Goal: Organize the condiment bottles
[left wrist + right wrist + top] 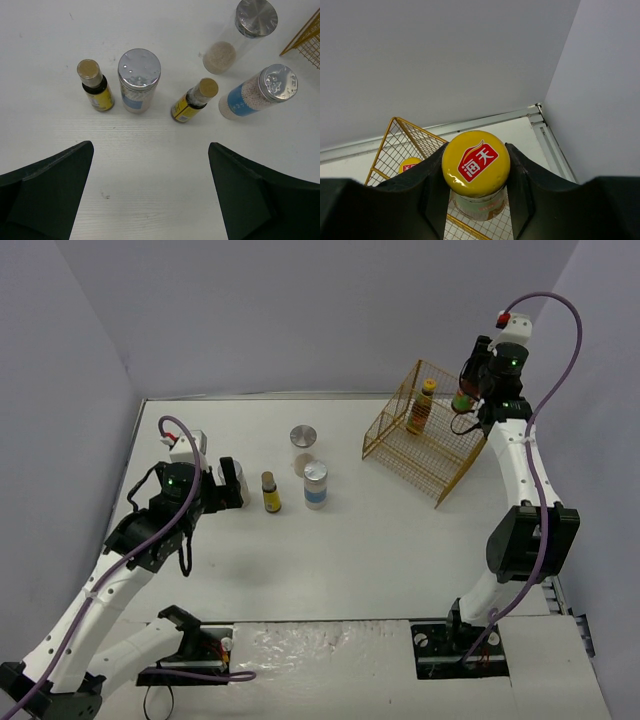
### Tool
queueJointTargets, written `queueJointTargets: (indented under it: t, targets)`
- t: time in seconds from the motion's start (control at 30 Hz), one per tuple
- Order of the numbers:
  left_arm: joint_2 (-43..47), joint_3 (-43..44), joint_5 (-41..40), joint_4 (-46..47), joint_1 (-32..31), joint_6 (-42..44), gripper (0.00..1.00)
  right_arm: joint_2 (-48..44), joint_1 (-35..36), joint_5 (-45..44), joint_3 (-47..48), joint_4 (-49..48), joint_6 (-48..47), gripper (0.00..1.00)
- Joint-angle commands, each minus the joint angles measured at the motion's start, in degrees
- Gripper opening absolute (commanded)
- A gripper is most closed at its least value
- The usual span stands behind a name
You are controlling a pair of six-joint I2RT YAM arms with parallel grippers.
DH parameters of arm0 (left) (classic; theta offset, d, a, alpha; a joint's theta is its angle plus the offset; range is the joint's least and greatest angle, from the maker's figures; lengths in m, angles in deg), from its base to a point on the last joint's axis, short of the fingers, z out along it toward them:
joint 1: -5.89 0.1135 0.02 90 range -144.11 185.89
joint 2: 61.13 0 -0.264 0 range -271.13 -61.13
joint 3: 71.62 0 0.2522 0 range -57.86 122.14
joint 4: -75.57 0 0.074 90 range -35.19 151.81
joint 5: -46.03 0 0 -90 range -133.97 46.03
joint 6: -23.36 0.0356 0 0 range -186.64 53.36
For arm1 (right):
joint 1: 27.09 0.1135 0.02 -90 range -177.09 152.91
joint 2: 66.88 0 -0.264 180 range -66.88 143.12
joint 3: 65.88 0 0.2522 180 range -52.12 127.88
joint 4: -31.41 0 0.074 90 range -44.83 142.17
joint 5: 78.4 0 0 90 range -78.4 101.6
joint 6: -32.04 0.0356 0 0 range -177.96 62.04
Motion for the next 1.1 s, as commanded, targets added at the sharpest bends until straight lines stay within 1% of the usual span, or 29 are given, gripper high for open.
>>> queueJointTargets:
  t: [0.0, 0.1, 0.27, 0.37, 0.47, 0.53, 0.6, 0.7, 0.83, 0.9, 1.0, 1.07]
  targets:
    - [-0.48, 0.39, 0.68, 3.34, 0.5, -1.2, 0.97, -1.36, -0.19, 2.53, -2.9, -15.76, 0.18, 0.0]
    - [-0.28, 0.15, 0.48, 3.22, 0.56, -1.11, 0.97, -0.94, -0.19, 4.27, -6.85, -18.41, 0.16, 0.0]
    - [-0.08, -0.06, 0.42, 2.72, 0.5, -0.99, 0.97, 0.15, -0.19, 4.94, -9.73, -20.72, -0.04, 0.0]
    - [0.0, -0.39, 0.58, 2.48, 0.5, -1.07, 0.97, 1.05, -0.19, 4.69, -11.22, -21.07, -0.12, 0.07]
    - [-0.04, -0.49, 0.74, 2.52, 0.5, -1.16, 0.97, 1.6, -0.13, 4.68, -11.85, -20.04, -0.34, 0.22]
    - [-0.29, -0.49, 0.92, 2.69, 0.5, -1.24, 0.97, 1.49, -0.1, 4.75, -12.35, -19.47, -0.59, 0.3]
    - [-0.5, -0.49, 1.03, 2.73, 0.5, -1.25, 0.97, 0.76, -0.1, 4.84, -12.9, -18.77, -0.81, 0.43]
    - [-0.82, -0.25, 1.19, 2.73, 0.47, -1.25, 0.97, -0.81, -0.1, 5.66, -12.52, -16.68, -1.24, 0.58]
    - [-1.13, -0.05, 1.3, 2.9, 0.5, -1.17, 0.97, -4.04, -0.01, 6.95, -11.38, -12.47, -1.71, 0.7]
    - [-1.48, 0.04, 1.3, 2.73, 0.5, -1.17, 0.97, -5.6, 0.09, 8.14, -10.84, -10.92, -1.35, 0.73]
    - [-1.85, 0.78, 1.55, 2.54, 0.59, -1.25, 0.97, -9.0, 1.07, 11.8, -10.03, -6.91, -0.73, 0.8]
    - [-2.13, 1.32, 1.44, 2.39, 0.57, -1.25, 0.97, -11.13, 2.95, 14.5, -9.89, -4.7, -0.7, 0.84]
